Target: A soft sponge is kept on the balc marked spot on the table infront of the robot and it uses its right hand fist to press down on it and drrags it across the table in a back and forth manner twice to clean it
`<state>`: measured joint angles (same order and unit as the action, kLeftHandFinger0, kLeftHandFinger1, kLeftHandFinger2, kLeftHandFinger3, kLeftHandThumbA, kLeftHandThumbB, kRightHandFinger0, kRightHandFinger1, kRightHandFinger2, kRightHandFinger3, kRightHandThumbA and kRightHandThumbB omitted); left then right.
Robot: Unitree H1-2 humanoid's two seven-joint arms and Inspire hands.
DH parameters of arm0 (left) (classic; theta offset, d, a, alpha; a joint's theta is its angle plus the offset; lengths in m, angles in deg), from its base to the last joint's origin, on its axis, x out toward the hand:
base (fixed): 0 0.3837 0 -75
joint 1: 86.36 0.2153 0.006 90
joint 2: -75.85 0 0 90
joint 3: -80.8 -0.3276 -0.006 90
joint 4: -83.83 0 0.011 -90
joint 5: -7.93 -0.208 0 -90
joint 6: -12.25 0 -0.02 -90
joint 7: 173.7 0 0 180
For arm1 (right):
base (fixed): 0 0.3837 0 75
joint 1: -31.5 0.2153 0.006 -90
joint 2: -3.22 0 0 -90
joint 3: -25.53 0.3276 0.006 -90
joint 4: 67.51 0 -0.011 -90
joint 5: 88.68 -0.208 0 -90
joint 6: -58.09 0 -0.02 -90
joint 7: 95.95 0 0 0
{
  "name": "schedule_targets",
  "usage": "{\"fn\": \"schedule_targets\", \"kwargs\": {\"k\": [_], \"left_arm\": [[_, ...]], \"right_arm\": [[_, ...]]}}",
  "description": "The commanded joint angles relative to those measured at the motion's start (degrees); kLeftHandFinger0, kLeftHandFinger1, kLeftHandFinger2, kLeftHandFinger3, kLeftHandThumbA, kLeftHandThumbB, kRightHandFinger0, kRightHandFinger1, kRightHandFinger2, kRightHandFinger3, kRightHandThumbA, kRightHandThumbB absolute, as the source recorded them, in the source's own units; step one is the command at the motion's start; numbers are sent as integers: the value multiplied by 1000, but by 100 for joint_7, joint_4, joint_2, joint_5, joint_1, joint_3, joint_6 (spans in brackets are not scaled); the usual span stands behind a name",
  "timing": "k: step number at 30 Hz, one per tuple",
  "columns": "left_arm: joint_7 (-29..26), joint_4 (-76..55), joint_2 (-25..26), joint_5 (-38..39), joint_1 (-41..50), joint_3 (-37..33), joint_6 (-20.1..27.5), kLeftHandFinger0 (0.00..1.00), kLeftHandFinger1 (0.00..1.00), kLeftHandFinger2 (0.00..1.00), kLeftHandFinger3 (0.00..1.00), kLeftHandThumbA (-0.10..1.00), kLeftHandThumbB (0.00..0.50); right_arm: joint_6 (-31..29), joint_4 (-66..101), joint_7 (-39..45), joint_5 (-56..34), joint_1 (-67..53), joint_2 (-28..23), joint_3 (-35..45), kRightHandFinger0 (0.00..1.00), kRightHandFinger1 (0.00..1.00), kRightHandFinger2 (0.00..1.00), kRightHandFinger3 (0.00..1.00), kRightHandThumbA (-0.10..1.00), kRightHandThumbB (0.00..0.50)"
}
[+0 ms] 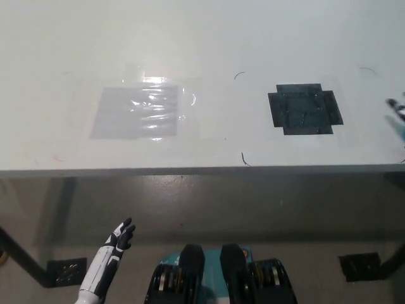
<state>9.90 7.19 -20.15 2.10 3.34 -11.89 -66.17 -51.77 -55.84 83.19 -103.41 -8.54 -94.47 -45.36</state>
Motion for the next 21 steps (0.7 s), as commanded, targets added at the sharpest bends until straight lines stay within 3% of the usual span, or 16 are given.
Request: {"fn": "schedule_targets", "kwargs": {"k": [1,2,5,8,12,15,16,18,21], "left_arm": [[32,-83,88,-1,-22,8,193,1000,1000,1000,1000,1000,69],[39,-81,88,11,-21,10,187,1000,1000,1000,1000,1000,56],[49,-30,90,-5,-43,-11,237,1000,1000,1000,1000,1000,82],[49,-71,90,-14,-12,-11,190,1000,1000,999,1000,1000,64],[72,-40,100,-11,-15,-22,208,1000,1000,988,1000,1000,89],[71,-54,118,-66,-22,-40,167,1000,1000,991,1000,1000,103],[77,-72,115,-61,-19,-39,139,1000,1000,994,1000,1000,103],[90,-99,117,-65,-20,-49,124,1000,1000,994,1000,1000,108],[105,-114,111,-41,-15,-52,103,1000,1000,991,1000,1000,106]], "right_arm": [[375,-152,-142,-248,-326,-113,201,18,178,518,506,1000,27],[352,-146,-127,-271,-338,-113,237,6,170,511,491,1000,14],[346,-147,-81,-256,-358,-142,263,0,144,505,503,1000,31],[329,-124,-69,-220,-345,-76,236,0,78,451,464,978,47],[352,-127,-29,-251,-219,139,233,0,104,492,531,1000,9],[378,-60,11,-297,-99,394,225,0,99,496,530,1000,19],[285,-48,42,-266,-90,452,186,0,50,430,461,1000,15],[240,-27,10,-178,15,662,76,0,31,381,381,994,73],[198,-3,112,-131,158,957,-28,0,0,320,338,1000,72]]}}
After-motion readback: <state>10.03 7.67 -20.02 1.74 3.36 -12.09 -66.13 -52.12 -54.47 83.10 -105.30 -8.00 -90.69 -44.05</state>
